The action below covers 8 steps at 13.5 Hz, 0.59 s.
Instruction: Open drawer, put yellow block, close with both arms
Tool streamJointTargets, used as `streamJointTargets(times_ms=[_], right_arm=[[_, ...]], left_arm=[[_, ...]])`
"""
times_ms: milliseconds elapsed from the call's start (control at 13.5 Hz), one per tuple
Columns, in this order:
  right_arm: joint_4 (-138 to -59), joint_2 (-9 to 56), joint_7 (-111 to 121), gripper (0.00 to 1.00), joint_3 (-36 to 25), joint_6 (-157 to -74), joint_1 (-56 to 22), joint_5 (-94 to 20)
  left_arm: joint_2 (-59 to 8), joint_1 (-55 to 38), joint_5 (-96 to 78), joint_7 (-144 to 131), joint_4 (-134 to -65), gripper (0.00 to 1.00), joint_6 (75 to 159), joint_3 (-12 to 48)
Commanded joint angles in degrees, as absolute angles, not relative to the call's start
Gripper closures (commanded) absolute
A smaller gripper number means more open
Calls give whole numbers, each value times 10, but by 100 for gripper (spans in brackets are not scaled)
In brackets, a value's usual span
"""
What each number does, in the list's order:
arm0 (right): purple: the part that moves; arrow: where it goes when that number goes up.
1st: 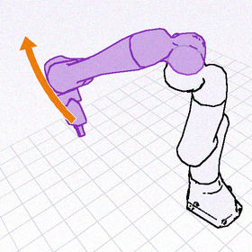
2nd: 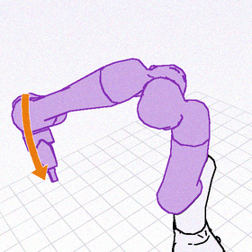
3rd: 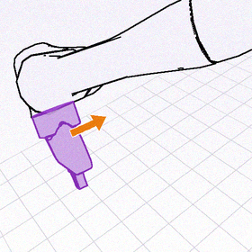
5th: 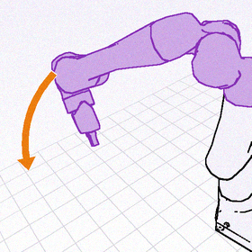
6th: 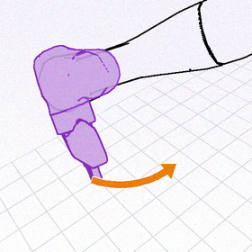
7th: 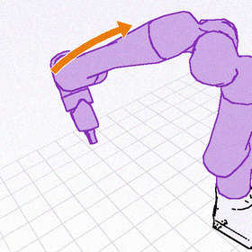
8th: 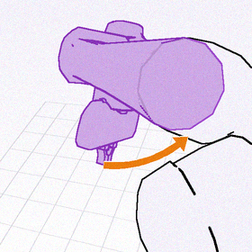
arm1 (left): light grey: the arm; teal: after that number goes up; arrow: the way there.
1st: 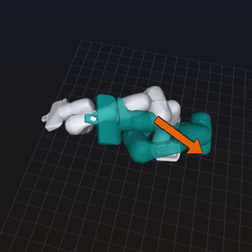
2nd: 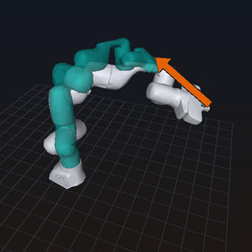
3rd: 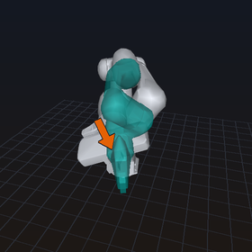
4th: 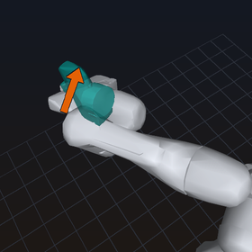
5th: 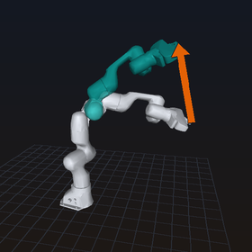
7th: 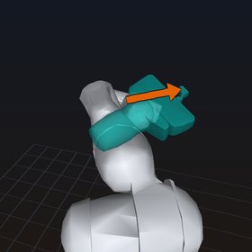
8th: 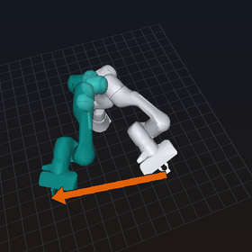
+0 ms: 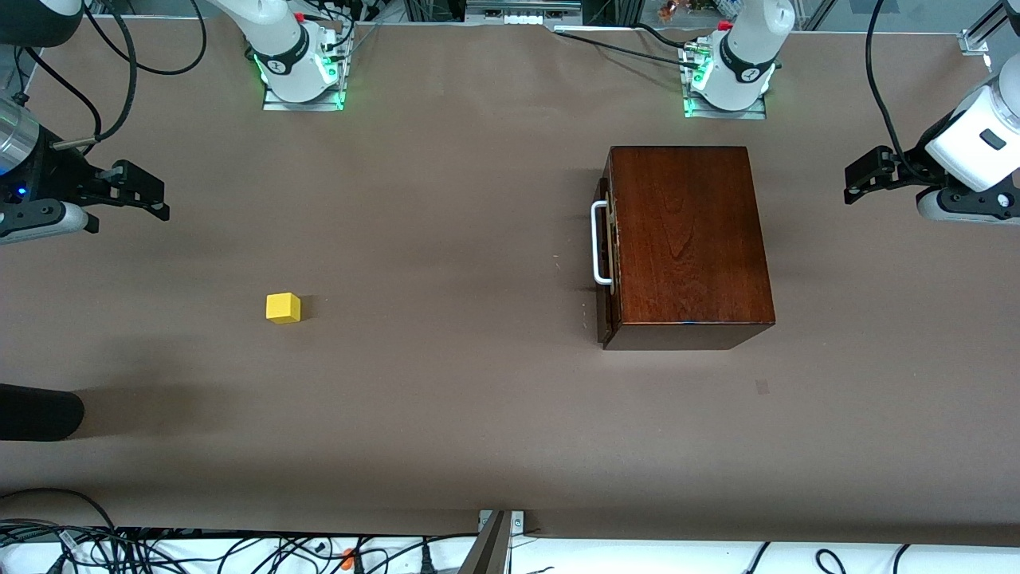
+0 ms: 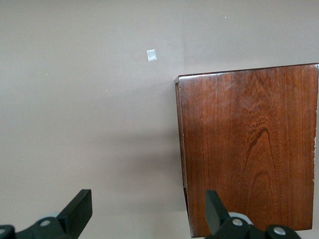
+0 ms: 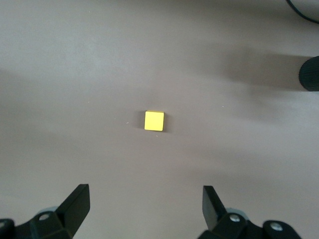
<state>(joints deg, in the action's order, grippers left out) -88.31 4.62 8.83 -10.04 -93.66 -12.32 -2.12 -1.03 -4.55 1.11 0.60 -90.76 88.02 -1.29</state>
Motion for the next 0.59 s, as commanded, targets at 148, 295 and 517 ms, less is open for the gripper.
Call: streamJointTargets(times_ms=[148,295,517], right_arm=[[-867,52,91,0,-97,-928,-117,-21],[-867,52,91,0,-97,-928,-117,-21],[-867,52,91,0,-97,-928,-117,-21]], left_arm=[[-15,-47,30,9,-894,0,877,-10],[-15,-47,31,9,-894,0,877,-8],[-15,-47,31,9,-894,0,875,-8]])
